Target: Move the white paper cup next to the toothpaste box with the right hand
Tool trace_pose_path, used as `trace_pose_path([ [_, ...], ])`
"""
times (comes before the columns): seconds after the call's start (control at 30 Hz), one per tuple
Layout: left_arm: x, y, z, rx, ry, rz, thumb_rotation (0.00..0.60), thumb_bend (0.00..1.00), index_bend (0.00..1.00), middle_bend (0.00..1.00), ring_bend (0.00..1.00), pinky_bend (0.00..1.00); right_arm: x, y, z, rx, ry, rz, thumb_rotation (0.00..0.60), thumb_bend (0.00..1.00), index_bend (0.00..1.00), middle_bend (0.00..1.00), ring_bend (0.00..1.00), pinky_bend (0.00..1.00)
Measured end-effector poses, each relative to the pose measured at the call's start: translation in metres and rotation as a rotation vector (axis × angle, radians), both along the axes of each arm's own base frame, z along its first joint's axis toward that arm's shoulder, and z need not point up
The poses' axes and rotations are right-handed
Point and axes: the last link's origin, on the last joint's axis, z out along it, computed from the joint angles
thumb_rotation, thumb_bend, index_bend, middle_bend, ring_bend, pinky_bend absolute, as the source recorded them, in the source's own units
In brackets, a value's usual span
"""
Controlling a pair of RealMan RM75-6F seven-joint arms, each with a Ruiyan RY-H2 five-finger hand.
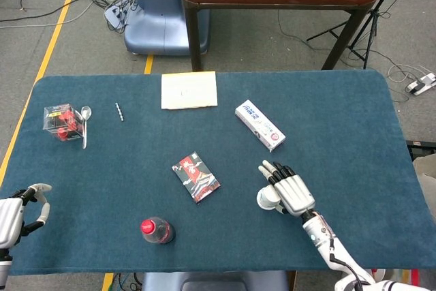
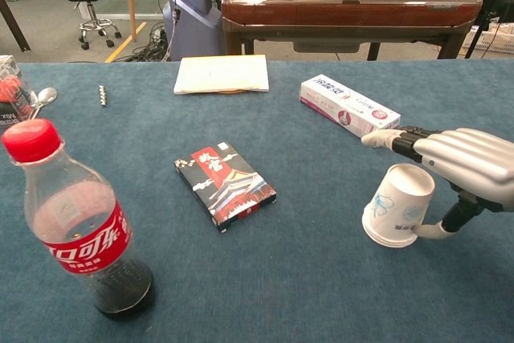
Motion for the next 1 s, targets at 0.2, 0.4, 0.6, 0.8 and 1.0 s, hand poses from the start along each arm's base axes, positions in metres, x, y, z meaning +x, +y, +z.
trace_pose_path([
  [0.2, 0.0, -0.001, 0.001, 0.001, -0.002, 0.002, 0.6, 0.46, 0.37, 0.54, 0.47, 0.68, 0.002, -0.009, -0.007, -0.015, -0.014, -0.003, 0.6, 0.0, 0.04, 0.05, 0.04, 0.18],
  [0.4, -0.001, -0.001, 0.001, 0.002, -0.002, 0.005, 0.6, 0.46, 0.37, 0.54, 0.47, 0.68, 0.004, -0.016, -0.015, -0.028, -0.038, -0.007, 0.6, 0.0, 0.04, 0.05, 0.04, 0.18],
  [0.6, 0.0, -0.002, 0.001, 0.001, -0.001, 0.003, 0.6, 0.46, 0.37, 0.54, 0.47, 0.68, 0.01, -0.022, -0.025, -0.037, -0.063, 0.002, 0.6, 0.0, 0.04, 0.05, 0.04, 0.18],
  [0.8, 0.0, -0.002, 0.001, -0.004, 0.0, 0.002, 0.6, 0.46, 0.37, 0.54, 0.47, 0.68, 0.019, -0.028, -0.033, -0.049, -0.086, 0.025, 0.6, 0.0, 0.04, 0.05, 0.04, 0.18],
  [1.0, 0.0, -0.002, 0.002, -0.002, -0.003, 0.005, 0.6, 0.46, 0.37, 0.54, 0.47, 0.68, 0.024, -0.037, -0.037, -0.075, -0.096, 0.037, 0.6, 0.0, 0.04, 0.05, 0.04, 0.18],
])
